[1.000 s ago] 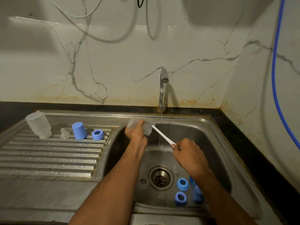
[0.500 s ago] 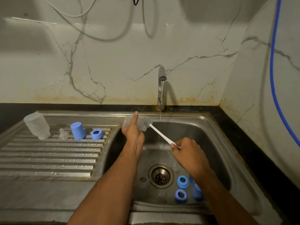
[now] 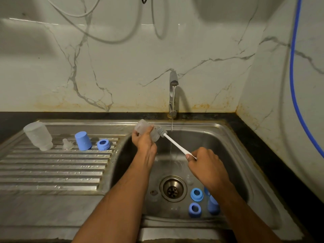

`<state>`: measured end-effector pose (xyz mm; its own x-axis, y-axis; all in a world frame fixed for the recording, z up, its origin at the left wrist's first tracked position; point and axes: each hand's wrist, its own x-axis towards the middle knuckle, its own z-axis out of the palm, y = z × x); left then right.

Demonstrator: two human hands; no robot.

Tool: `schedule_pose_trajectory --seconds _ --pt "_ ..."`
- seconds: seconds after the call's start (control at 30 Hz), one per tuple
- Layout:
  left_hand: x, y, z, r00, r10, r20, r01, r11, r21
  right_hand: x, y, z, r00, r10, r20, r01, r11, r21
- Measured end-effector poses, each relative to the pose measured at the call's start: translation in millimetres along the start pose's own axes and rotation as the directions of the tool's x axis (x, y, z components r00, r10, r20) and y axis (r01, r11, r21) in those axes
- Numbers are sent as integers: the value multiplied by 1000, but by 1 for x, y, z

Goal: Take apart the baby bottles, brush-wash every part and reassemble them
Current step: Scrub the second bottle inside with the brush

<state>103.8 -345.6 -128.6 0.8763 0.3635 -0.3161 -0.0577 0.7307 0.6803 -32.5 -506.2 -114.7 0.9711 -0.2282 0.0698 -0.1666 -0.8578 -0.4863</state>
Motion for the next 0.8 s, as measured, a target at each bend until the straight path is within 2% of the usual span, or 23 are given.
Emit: schedule_pose_trajectory --seconds 0.1,0.27,0.4,0.63,0.8 --pt "1 -6 -3 999 -23 -49 23 1000 2 -1 -4 5 1000 -10 -16 10 1000 -4" --pt "-3 -7 2 1000 -5 14 6 998 -64 2 -16 2 998 -46 -49 45 999 -24" --pt "9 1 -4 999 4 -49 -10 993 -115 -4 -9 4 998 -55 8 56 997 -46" --pt "7 -9 -4 999 45 -11 -44 995 85 -1 -14 2 998 -19 -57 18 1000 -19" --pt "7 -4 1 999 37 25 -35 996 -79 1 -16 -1 998 -27 -59 28 999 20"
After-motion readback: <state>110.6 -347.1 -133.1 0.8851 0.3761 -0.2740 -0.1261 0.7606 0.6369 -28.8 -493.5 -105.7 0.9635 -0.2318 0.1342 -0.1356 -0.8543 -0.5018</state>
